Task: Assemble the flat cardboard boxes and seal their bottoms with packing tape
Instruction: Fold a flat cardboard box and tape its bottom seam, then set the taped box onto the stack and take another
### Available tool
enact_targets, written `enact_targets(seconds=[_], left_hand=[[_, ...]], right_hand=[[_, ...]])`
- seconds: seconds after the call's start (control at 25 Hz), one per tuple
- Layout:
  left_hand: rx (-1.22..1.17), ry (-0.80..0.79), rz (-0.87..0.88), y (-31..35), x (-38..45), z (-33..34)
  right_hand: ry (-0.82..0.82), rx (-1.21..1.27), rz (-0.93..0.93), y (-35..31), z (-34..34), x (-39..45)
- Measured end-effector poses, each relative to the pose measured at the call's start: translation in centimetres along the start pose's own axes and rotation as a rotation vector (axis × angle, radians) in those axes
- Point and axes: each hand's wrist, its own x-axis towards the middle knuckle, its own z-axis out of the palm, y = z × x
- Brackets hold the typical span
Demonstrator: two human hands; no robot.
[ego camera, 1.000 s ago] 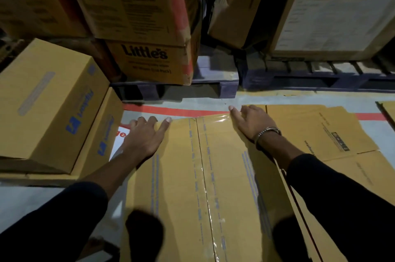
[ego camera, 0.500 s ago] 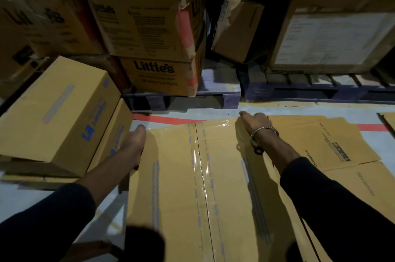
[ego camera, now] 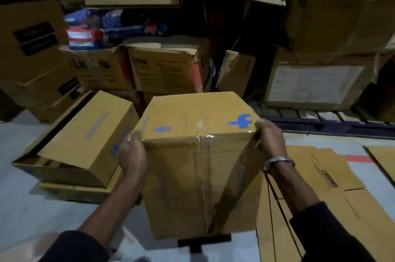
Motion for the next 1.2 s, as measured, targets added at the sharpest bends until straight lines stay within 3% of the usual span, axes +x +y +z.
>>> enact_targets(seconds=[0.2, 0.36, 0.48, 0.6, 0.72, 1.04, 1.2], left_hand=[[0.148, -0.080, -0.123, -7.8, -3.4, -1.4], [0.211, -0.093, -0.115, -10.5, -5.7, -2.6], [0.211, -0.105, -0.097, -11.5, -7.9, -3.3], [0.202, -0.011, -0.111, -13.1, -9.7, -3.5], [0.206, 0.099, -0.124, -14.0, -10.4, -3.6], [0.300, 0.083, -0.079, -14.6, -9.8, -3.3], [0.330, 0.108, -0.122, -14.9, -9.7, -3.5]], right_hand=[[-0.149, -0.261, 0.271, 7.8, -2.6, -4.1], [-0.268, -0.471, 0.325, 8.8, -3.6, -6.9], [-0.208, -0.874, 0.037, 9.1, -1.6, -10.0], [-0.353, -1.038, -0.201, 9.2, 2.1, -13.6], [-0.390, -1.189, -0.250, 10.8, 3.2, -13.3], [-0.169, -1.241, -0.371, 10.6, 4.8, -10.8], [-0.471, -1.157, -0.299, 10.3, 4.6, -10.6]])
